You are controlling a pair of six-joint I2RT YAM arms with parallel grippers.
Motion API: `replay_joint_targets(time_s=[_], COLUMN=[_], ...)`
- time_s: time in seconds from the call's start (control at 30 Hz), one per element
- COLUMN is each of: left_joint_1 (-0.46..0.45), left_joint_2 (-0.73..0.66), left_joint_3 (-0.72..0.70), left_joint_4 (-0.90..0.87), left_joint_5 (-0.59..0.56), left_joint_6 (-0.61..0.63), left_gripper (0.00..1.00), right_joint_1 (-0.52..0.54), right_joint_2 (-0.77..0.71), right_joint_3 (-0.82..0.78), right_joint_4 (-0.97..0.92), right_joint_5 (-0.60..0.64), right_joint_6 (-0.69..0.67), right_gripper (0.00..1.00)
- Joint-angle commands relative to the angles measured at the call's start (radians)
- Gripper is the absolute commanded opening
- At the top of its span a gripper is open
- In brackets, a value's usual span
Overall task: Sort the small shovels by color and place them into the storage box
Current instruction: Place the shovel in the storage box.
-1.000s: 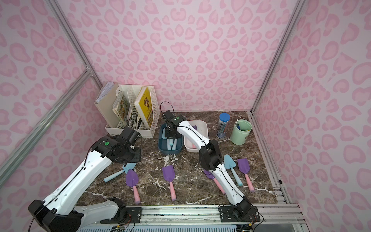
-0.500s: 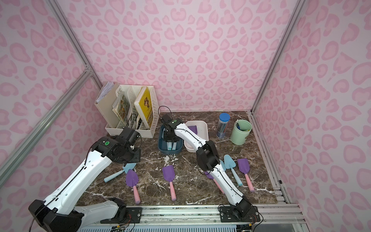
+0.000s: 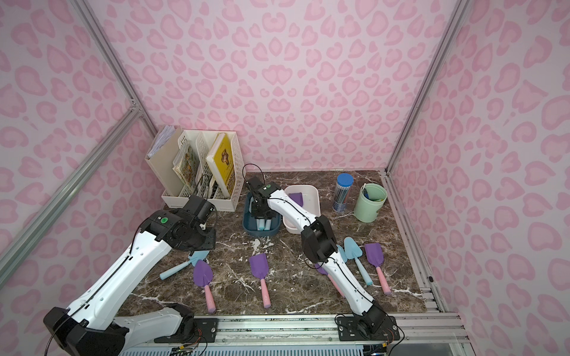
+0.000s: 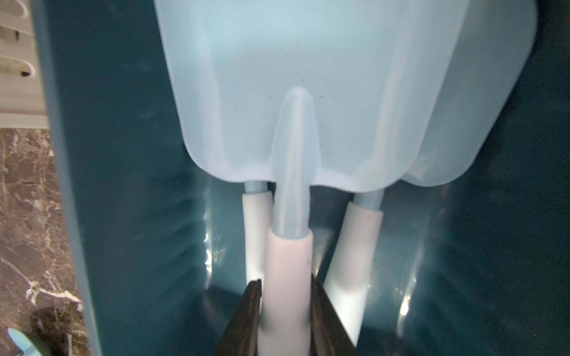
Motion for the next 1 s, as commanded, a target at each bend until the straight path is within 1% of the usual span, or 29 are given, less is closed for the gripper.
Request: replay_joint_targets(time_s=[0.0,0.47,0.97], left_joint_1=[0.001,0.003,0.006], left_joint_2=[-0.003,0.001,0.001], left_joint_3=[-0.002,0.001,-0.002], left_joint_4=[0.000,0.001,0.000], left_joint_5=[0.000,0.003,0.002], left_joint_6=[0.009,0.007,0.009], left_gripper=[0.60,0.60,0.60], right_joint_1=[-0.004,-0.003,-0.003], right_joint_2=[0.001,0.006,0.024], right_joint_3=[-0.002,-0.026,-0.030], right_joint_4=[-0.004,-0.010,-0.011], right_joint_5=[0.001,-0.019,-0.037], right_joint_6=[-0.006,-0.015,-0.025], right_gripper=[0.22,0.24,0.31])
